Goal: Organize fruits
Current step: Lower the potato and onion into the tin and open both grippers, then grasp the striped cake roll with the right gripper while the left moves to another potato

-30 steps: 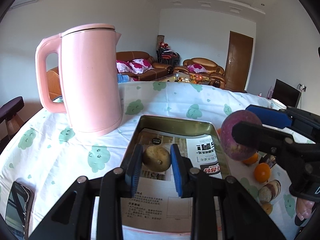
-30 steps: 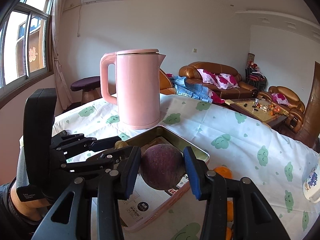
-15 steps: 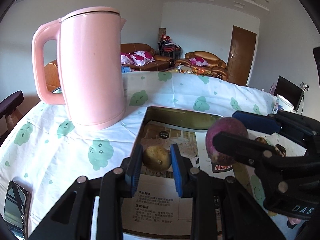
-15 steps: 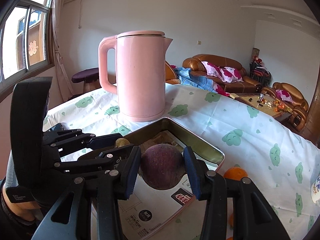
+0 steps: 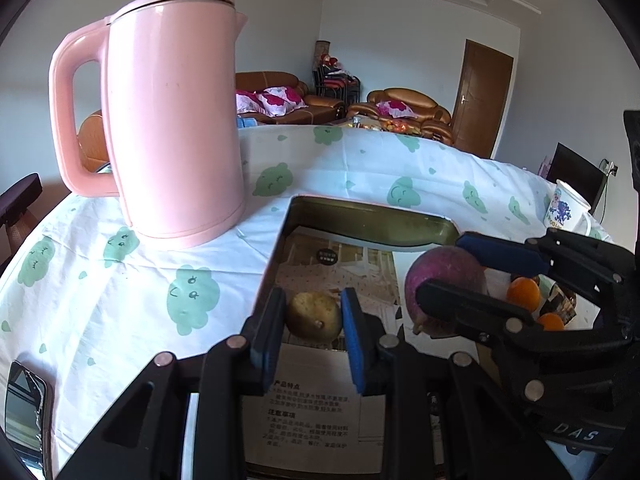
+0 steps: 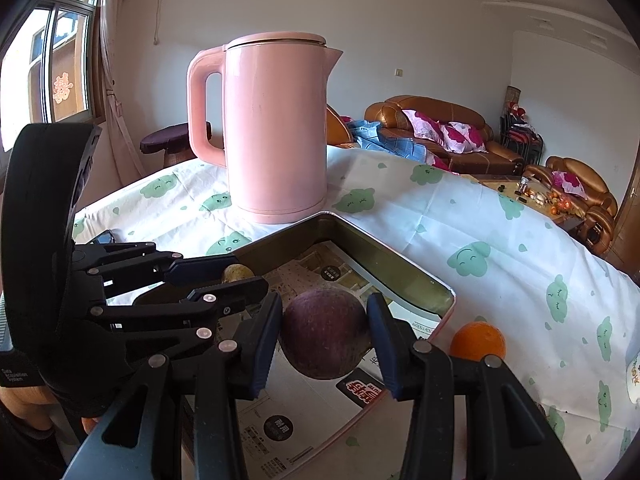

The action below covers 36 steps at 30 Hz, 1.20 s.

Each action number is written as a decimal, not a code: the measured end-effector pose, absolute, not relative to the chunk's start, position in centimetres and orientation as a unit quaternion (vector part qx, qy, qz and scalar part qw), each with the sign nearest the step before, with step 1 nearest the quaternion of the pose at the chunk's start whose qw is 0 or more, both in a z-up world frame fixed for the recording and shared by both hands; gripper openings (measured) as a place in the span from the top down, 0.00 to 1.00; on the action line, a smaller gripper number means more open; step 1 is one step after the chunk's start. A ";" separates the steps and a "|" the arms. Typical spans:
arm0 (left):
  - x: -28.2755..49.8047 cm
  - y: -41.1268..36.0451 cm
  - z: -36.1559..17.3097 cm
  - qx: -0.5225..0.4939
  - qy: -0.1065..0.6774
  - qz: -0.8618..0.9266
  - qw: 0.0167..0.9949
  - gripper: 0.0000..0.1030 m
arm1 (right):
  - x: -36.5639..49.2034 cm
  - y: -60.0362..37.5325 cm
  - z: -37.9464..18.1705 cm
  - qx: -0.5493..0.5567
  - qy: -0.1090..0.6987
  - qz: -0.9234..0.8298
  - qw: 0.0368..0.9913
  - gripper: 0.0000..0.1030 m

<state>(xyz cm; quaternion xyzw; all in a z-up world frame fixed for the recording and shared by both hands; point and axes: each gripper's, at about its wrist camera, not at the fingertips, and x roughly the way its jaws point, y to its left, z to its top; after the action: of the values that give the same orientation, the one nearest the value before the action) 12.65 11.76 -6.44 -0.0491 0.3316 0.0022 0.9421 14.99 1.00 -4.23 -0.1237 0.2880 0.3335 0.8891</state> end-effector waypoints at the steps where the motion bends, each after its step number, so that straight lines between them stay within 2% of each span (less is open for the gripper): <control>1: 12.7 11.8 -6.5 -0.050 0.334 0.000 0.941 0.71 | 15.0 1.0 -4.3 -0.124 0.290 0.333 0.889 0.55; 17: 13.0 11.7 -6.7 -0.045 0.335 0.001 0.941 0.68 | 15.4 1.0 -5.1 -0.124 0.302 0.325 0.888 0.58; 18: 12.8 11.6 -6.6 -0.042 0.330 0.004 0.943 0.65 | 15.3 0.9 -5.1 -0.126 0.302 0.323 0.888 0.58; 19: 12.6 11.6 -6.4 -0.040 0.324 0.011 0.945 0.57 | 15.3 0.9 -5.1 -0.127 0.302 0.321 0.889 0.58; 23: 11.4 11.6 -5.9 -0.047 0.302 0.007 0.952 0.46 | 14.6 0.0 -4.6 -0.123 0.297 0.318 0.892 0.53; 25: 10.3 11.5 -5.5 -0.045 0.281 0.026 0.958 0.26 | 14.1 -0.7 -4.2 -0.121 0.293 0.310 0.896 0.48; 27: 9.2 11.4 -5.1 -0.048 0.260 0.037 0.964 0.14 | 13.4 -1.9 -3.7 -0.109 0.288 0.310 0.899 0.47; 32: 6.5 10.5 -4.5 -0.044 0.228 0.039 0.972 0.08 | 11.0 -7.2 -2.7 -0.088 0.274 0.271 0.918 0.42; 34: 5.6 10.1 -4.2 -0.047 0.217 0.041 0.974 0.05 | 9.9 -9.6 -2.8 -0.070 0.272 0.237 0.930 0.35; 36: 5.1 9.6 -4.2 -0.050 0.215 0.033 0.975 0.05 | 8.8 -11.4 -3.2 -0.056 0.276 0.224 0.933 0.34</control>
<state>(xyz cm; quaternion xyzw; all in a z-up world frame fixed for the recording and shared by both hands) 5.11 9.64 -4.22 -0.0498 0.2146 0.0328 0.9749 8.78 -11.41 -3.16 -0.0560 0.2761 0.2243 0.9329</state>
